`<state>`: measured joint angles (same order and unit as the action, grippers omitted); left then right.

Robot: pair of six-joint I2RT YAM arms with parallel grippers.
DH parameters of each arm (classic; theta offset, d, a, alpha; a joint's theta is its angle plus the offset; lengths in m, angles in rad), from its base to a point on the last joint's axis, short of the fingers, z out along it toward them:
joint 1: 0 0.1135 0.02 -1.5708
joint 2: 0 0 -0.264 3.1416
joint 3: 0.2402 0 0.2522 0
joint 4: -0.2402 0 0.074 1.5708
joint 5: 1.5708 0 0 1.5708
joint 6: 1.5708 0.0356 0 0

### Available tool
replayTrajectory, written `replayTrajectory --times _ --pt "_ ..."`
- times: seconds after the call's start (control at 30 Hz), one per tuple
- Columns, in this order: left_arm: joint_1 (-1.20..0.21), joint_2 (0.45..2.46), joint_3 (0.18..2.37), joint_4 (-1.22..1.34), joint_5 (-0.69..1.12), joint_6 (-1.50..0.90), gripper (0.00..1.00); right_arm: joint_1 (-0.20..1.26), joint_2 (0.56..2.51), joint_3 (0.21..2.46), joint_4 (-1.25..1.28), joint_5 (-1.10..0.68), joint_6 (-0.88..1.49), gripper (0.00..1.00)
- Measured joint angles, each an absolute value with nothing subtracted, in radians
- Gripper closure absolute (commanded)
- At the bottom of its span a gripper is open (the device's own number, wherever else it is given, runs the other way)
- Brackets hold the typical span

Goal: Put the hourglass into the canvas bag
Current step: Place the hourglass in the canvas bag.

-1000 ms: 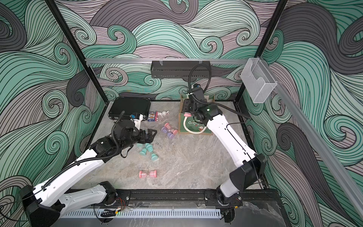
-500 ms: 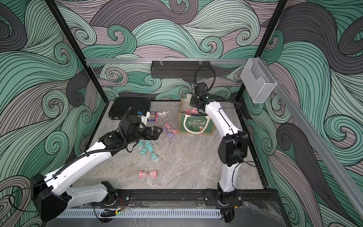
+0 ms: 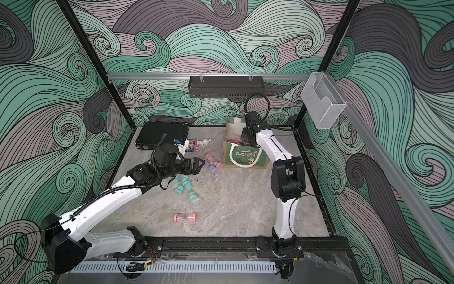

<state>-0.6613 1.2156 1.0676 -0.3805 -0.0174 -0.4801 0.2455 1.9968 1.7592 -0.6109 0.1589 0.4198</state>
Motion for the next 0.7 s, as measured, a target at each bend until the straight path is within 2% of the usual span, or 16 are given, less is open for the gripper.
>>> replayTrajectory --times 0.27,0.47,0.7 --pt "-0.655 1.214 1.068 -0.381 -0.023 -0.483 0.01 0.242 1.951 1.723 -0.591 0.167 0.41 0.42" --pt "-0.65 1.211 1.068 -0.381 -0.03 -0.483 0.01 0.226 1.844 1.713 -0.603 0.16 0.406 0.28" --pt "-0.649 1.185 1.067 -0.381 -0.046 -0.483 0.01 0.233 1.671 1.706 -0.601 0.089 0.4 0.18"
